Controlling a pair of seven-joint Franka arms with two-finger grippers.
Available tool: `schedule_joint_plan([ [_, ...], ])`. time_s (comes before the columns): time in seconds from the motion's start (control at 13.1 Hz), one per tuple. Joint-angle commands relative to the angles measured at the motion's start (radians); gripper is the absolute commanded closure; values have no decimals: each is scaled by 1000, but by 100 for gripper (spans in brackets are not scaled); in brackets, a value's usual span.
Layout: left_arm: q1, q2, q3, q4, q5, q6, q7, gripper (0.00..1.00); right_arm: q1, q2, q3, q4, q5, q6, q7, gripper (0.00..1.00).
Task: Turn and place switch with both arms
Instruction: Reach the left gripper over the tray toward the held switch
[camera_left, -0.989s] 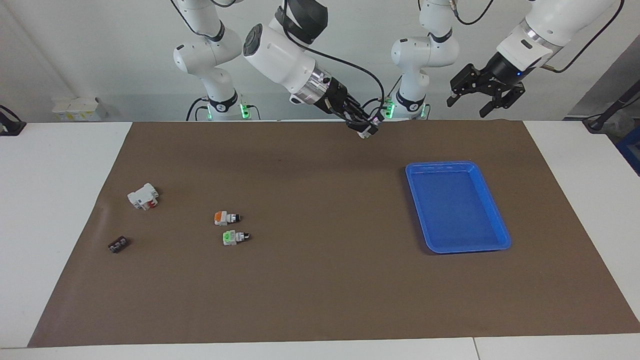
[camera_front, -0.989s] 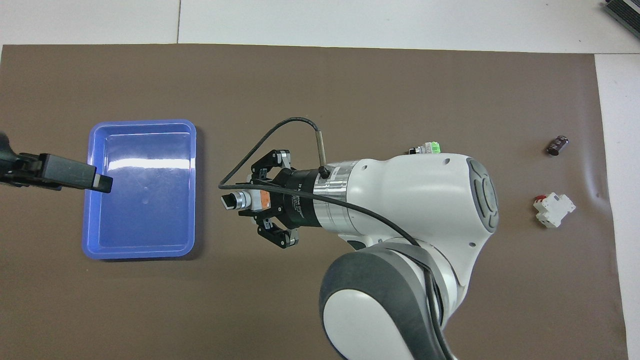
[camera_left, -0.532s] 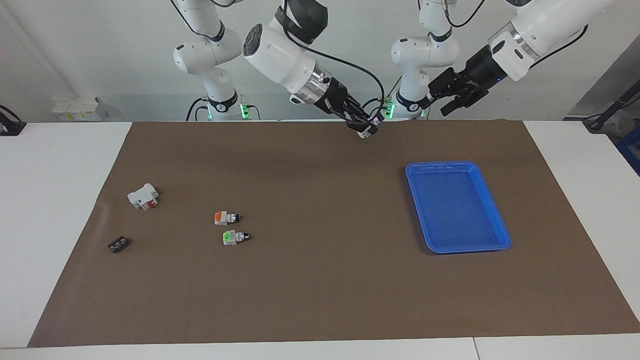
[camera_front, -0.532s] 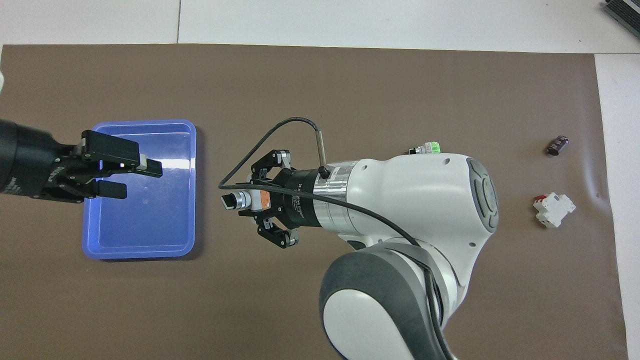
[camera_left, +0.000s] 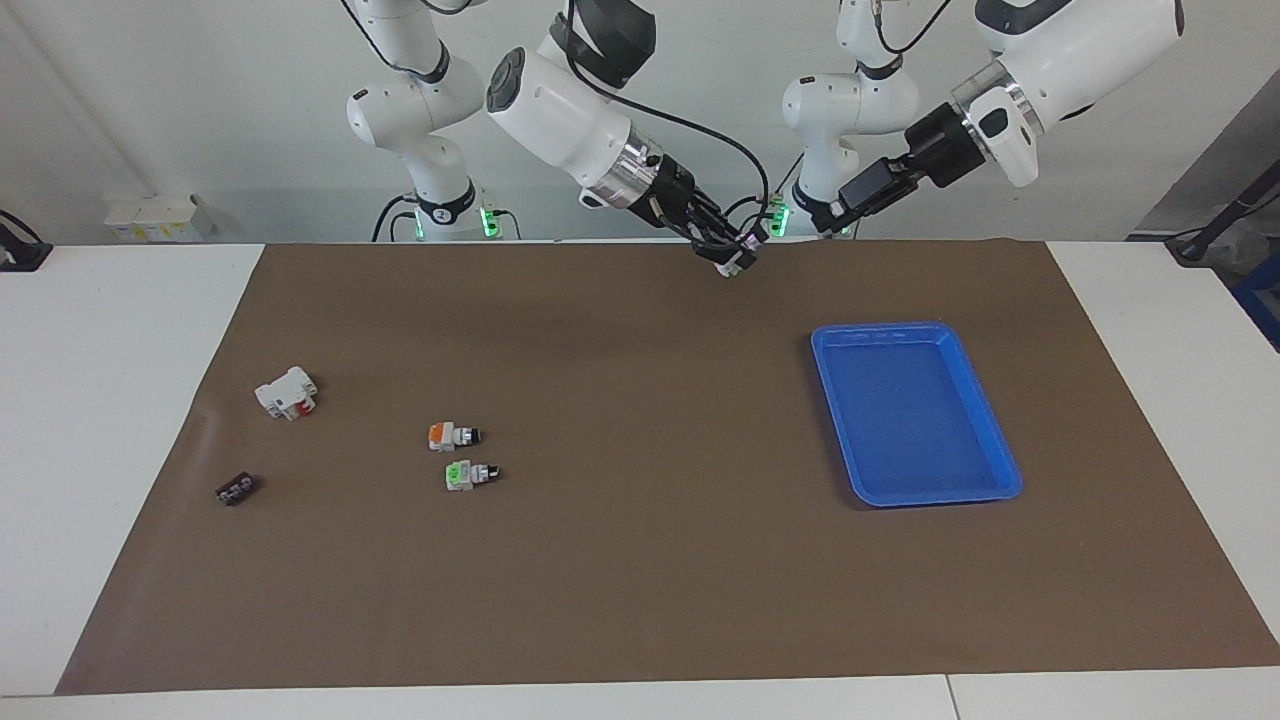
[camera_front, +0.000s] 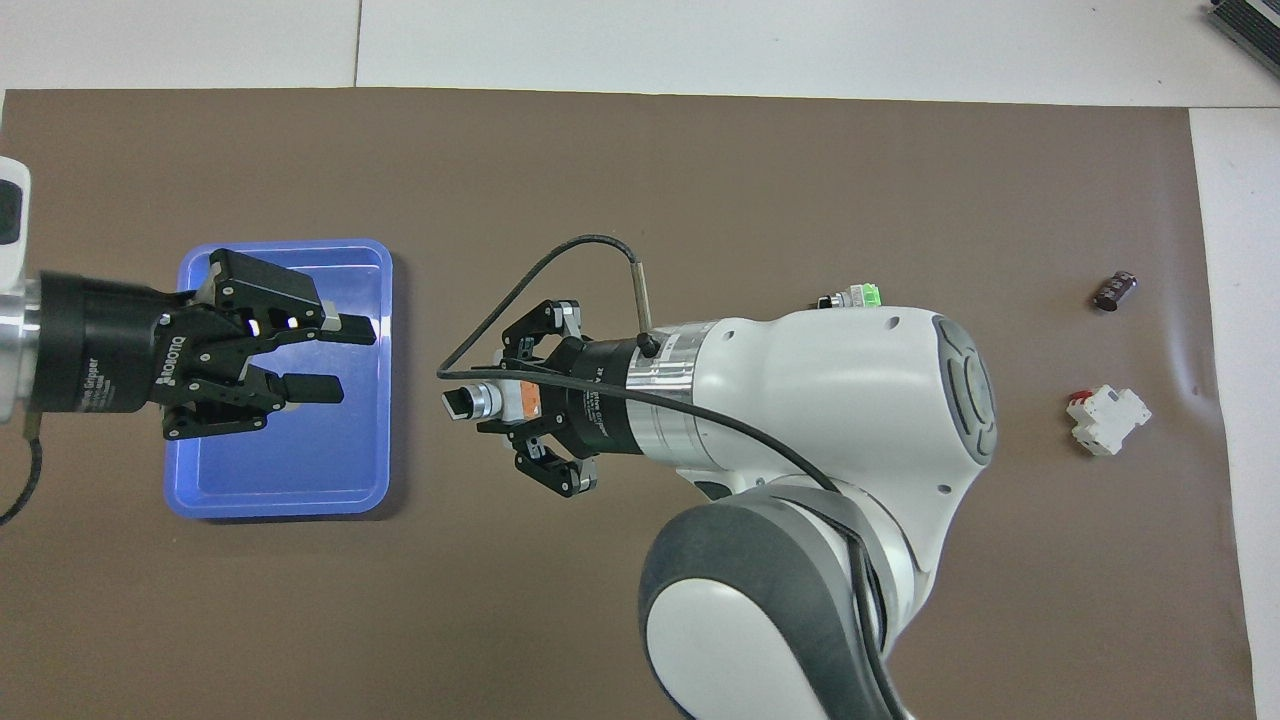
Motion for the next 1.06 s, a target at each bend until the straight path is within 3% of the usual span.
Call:
schedule_joint_plan([
  [0.0, -22, -64, -17, -103, -45, 113, -32, 39, -10, -2, 4, 6, 8, -19, 11, 100],
  [0.3, -50, -93, -58, -169, -63, 225, -61, 48, -12, -2, 4, 6, 8, -19, 11, 100],
  [0.61, -56, -123, -62, -220, -79, 234, -64, 62, -12, -2, 4, 6, 8, -19, 11, 100],
  [0.99, -57, -133, -66, -234, -79, 230, -70, 62, -12, -2, 4, 6, 8, -19, 11, 100],
])
